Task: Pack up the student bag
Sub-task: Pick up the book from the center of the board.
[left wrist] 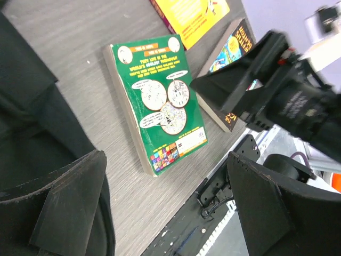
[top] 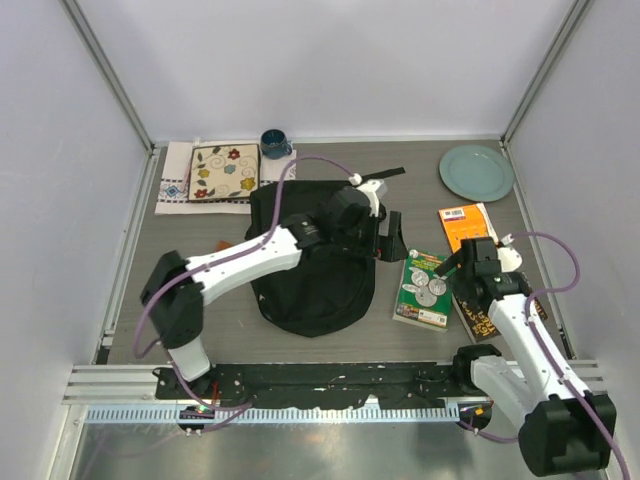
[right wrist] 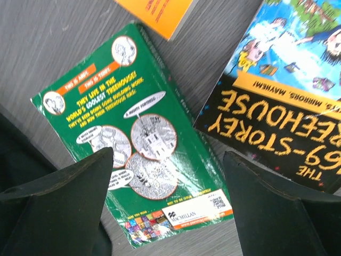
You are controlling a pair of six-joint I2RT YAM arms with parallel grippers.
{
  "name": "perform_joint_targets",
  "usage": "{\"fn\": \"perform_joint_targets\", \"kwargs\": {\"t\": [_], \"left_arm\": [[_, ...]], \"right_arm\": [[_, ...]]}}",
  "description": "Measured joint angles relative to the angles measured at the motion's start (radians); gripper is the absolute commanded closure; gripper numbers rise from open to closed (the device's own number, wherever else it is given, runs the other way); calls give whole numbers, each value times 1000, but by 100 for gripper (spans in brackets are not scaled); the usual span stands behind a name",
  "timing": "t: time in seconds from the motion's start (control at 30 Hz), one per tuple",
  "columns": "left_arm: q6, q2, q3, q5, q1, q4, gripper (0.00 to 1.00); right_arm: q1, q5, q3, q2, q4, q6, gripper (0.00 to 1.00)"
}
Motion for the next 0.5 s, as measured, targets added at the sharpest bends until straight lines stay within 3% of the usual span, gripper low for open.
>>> {"fn": "perform_joint_targets", "kwargs": {"t": [0.23,0.5], "left_arm": [[-66,254,90,97,-37,74,0],[-131,410,134,137,-58,110,5]], "right_arm": [[-256,-177,-41,0,85,-142,11],[-269,-307,-104,14,153,-175,11]]}}
